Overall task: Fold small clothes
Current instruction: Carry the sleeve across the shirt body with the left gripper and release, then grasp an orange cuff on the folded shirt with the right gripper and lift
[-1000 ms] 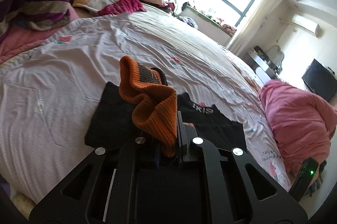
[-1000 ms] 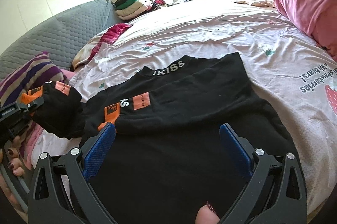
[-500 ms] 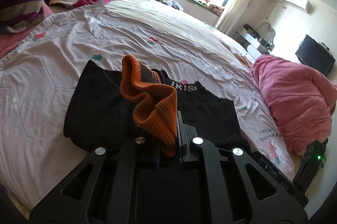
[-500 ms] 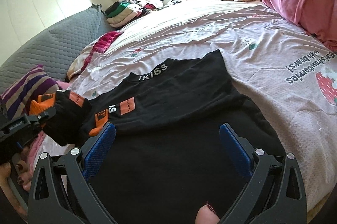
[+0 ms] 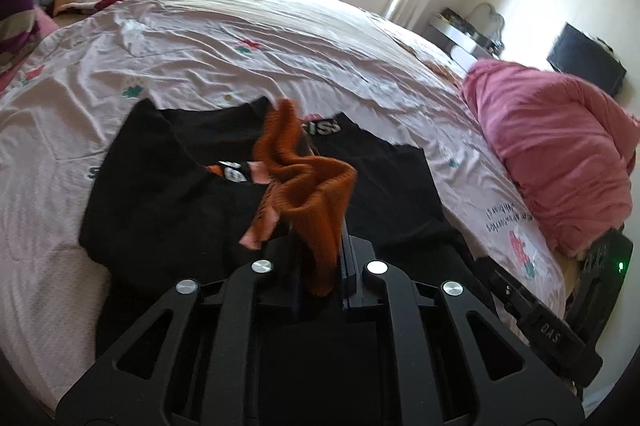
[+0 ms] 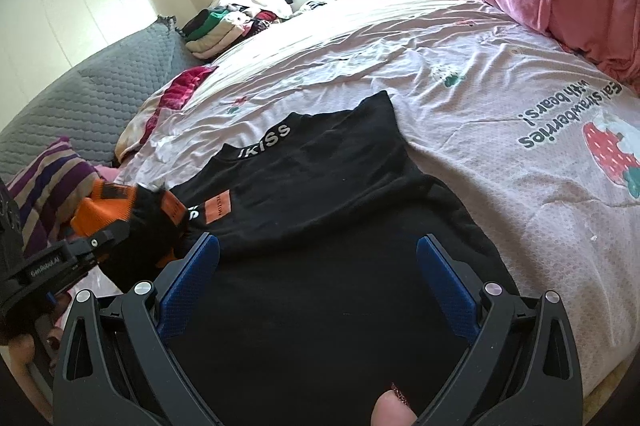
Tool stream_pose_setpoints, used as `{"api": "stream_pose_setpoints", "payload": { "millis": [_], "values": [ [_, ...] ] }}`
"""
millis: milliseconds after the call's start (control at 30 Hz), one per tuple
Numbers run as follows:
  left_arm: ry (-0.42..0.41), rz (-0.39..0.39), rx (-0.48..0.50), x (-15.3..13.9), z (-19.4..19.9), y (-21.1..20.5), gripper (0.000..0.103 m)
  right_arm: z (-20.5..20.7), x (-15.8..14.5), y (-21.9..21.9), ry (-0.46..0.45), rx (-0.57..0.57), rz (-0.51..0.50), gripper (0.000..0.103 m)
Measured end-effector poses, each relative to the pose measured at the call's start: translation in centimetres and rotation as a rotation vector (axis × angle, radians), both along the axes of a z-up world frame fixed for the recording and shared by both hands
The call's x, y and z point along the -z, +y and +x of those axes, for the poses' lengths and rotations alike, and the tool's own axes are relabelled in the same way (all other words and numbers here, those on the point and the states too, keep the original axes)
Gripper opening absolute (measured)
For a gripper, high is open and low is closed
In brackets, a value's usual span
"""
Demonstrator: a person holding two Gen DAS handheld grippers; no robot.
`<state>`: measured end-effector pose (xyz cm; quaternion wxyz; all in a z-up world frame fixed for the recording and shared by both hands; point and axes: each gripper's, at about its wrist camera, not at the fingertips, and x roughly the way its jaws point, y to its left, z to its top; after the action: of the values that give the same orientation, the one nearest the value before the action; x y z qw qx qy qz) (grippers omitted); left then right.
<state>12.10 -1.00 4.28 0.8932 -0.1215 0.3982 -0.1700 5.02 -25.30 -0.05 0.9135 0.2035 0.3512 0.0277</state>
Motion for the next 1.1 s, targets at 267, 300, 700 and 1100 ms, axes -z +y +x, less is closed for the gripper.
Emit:
{"api": "stream_pose_setpoints", "payload": {
  "millis": [267,300,700,1100],
  "values": [
    [0.008,0.035,0.069,0.5,0.2,-1.1,0.024,0.7,1.5,0.3,0.048,-0.006,0.018,0.098],
    [0.006,0.044,0.073,0.4,0.4,-1.0,0.024,0.9,1.6,0.5,0.052,-0.013,0.019,0.098],
    [0.006,0.240,0.112,0.0,4.1,1.2,0.082,2.5,3.4,7.0,0.136,-0.158,-0.035,0.098],
    [0.038,0.232,0.057,0.8,8.2,4.2,0.091,3.2,5.0,9.4,0.127,-0.163,-0.024,0.039]
  ]
}}
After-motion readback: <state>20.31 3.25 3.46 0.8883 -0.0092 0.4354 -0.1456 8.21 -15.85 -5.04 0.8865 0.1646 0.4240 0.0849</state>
